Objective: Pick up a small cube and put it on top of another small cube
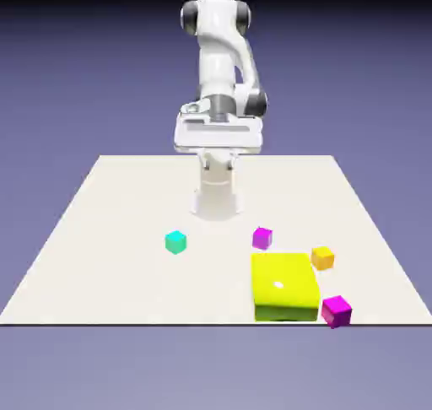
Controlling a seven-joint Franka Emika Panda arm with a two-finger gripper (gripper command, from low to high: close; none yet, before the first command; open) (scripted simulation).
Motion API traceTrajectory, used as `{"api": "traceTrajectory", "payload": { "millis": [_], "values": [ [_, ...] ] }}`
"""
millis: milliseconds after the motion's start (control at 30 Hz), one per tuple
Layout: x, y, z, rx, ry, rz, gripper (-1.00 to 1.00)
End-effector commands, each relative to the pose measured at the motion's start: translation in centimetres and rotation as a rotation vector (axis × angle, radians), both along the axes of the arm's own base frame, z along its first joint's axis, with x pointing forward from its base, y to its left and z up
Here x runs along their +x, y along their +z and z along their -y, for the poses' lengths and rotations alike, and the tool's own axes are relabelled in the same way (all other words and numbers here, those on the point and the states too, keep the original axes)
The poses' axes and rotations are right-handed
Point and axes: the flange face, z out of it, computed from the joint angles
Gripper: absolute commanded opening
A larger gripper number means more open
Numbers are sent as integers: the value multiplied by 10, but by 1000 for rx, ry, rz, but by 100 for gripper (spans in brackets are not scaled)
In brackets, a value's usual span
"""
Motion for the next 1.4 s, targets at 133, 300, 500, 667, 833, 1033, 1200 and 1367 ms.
{"api": "traceTrajectory", "payload": {
  "millis": [133,300,500,667,833,1033,1200,1367],
  "values": [
    [3,-85,61,115,-185,-356,0],
    [-24,-166,115,249,-371,-701,0],
    [-85,-246,162,438,-594,-1096,0],
    [-114,-282,170,515,-670,-1229,0],
    [-131,-331,154,514,-672,-1230,-100],
    [-110,-269,173,505,-666,-1229,-100],
    [-67,-259,114,177,-406,-1159,-100],
    [-35,-246,38,-107,-118,-1021,-100]
  ]
}}
